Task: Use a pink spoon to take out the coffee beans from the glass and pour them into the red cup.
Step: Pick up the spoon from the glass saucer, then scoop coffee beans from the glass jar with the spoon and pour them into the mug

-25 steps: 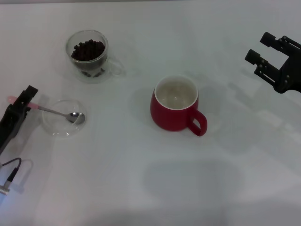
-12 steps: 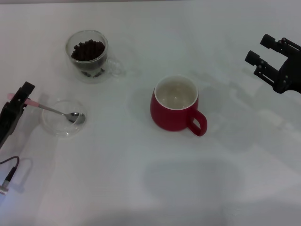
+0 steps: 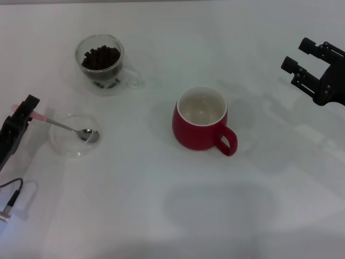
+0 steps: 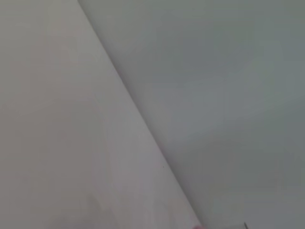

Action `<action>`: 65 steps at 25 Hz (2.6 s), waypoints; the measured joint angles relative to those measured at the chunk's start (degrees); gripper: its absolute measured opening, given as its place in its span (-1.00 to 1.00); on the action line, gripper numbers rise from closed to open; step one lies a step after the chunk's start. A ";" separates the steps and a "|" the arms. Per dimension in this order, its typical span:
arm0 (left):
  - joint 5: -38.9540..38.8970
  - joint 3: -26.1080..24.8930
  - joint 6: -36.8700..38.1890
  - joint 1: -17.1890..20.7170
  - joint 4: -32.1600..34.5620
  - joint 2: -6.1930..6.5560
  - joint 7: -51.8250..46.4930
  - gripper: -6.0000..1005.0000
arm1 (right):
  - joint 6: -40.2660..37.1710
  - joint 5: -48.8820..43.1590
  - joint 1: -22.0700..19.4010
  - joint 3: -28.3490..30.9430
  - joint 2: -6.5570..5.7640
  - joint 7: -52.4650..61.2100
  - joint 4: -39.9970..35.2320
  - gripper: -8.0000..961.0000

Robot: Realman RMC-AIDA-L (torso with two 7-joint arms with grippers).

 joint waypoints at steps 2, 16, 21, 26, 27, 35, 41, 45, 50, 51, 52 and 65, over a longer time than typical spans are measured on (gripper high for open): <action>0.18 0.04 -0.01 -0.13 0.00 0.00 -0.02 0.03 | 0.00 0.00 0.00 0.04 0.06 -0.13 -0.01 0.23; -0.78 -0.17 -0.17 -0.01 -0.60 0.01 2.39 -0.74 | -0.05 0.00 0.00 0.11 0.62 -1.25 -0.01 0.23; -1.55 -0.25 -0.07 -0.18 -1.34 0.02 2.91 -0.75 | -0.06 0.01 0.00 0.13 0.69 -1.25 -0.01 0.23; -1.63 -0.23 0.77 0.11 -0.94 0.24 2.92 -0.75 | -0.06 0.00 0.04 0.12 0.85 -1.25 -0.01 0.23; -1.65 -0.23 1.19 0.13 -0.93 0.33 2.92 -0.75 | -0.06 0.01 0.05 0.12 0.91 -1.30 -0.01 0.23; -1.61 0.00 3.42 2.08 1.14 0.51 4.28 -0.75 | 0.15 0.08 -0.33 0.13 1.32 -2.90 0.02 0.23; -1.64 -0.04 8.20 3.28 2.36 0.57 8.64 -0.75 | 0.50 0.11 0.07 0.13 1.33 -3.04 0.00 0.23; -0.92 0.42 12.49 3.38 4.77 0.59 11.28 -0.75 | 0.58 0.09 0.61 0.05 1.46 -3.58 -0.01 0.23; 2.26 0.58 13.91 2.81 9.77 0.98 10.29 -0.75 | 0.64 0.08 0.79 -0.05 1.76 -3.84 -0.02 0.23; 2.95 0.58 13.74 2.62 10.62 1.08 9.77 -0.75 | 0.65 0.08 0.78 0.01 1.85 -3.88 -0.12 0.23; 2.95 0.58 13.74 2.62 10.62 1.08 9.77 -0.75 | 0.66 0.08 0.79 0.07 1.94 -3.93 -0.27 0.23; 19.25 0.53 5.01 -3.59 28.67 3.87 -13.30 -0.75 | -0.05 0.51 0.85 0.34 2.57 -4.01 -0.94 0.23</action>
